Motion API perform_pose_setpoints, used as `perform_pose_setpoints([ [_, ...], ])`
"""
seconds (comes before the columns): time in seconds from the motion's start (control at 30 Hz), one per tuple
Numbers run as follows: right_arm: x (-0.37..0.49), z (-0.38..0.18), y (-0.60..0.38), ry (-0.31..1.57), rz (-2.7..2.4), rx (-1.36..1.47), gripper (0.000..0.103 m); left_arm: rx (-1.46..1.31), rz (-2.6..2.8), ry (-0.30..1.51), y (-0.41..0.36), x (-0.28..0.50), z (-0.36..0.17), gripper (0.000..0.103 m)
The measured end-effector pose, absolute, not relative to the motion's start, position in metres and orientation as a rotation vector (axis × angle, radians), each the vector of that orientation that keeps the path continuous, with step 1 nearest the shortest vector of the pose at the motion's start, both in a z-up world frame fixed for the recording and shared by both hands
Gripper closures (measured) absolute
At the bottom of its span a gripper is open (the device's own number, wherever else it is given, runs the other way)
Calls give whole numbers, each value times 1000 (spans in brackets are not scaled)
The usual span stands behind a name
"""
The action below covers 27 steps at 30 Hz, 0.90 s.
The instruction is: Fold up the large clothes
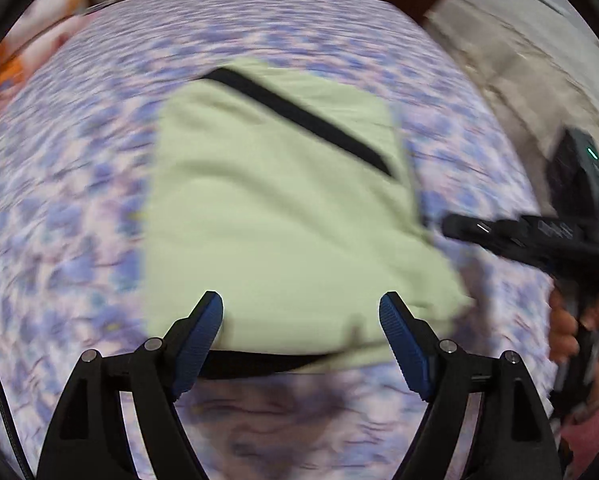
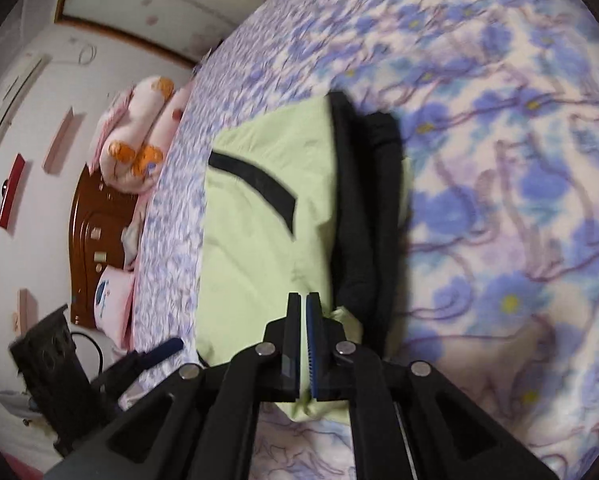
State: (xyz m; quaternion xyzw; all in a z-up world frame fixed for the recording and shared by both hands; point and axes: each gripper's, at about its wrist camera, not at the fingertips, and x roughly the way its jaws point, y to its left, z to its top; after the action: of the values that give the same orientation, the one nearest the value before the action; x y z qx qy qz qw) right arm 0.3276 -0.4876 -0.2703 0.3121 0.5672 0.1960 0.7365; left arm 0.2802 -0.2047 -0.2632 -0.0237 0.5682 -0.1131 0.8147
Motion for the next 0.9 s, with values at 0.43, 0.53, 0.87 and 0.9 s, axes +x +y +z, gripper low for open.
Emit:
perform_pose_setpoints([
  [0.43, 342, -279, -437, 1320, 321, 426, 70, -167, 28, 1336, -115, 291, -311, 24],
  [0.53, 340, -277, -437, 1311, 287, 419, 69, -160, 20, 1347, -112, 291, -325, 24],
  [0.87, 338, -297, -432, 1349, 290, 441, 69, -274, -29, 1357, -101, 295, -343, 24],
  [0.9, 339, -301, -430, 1364, 302, 427, 70, -305, -35, 1359, -98, 295, -346, 24],
])
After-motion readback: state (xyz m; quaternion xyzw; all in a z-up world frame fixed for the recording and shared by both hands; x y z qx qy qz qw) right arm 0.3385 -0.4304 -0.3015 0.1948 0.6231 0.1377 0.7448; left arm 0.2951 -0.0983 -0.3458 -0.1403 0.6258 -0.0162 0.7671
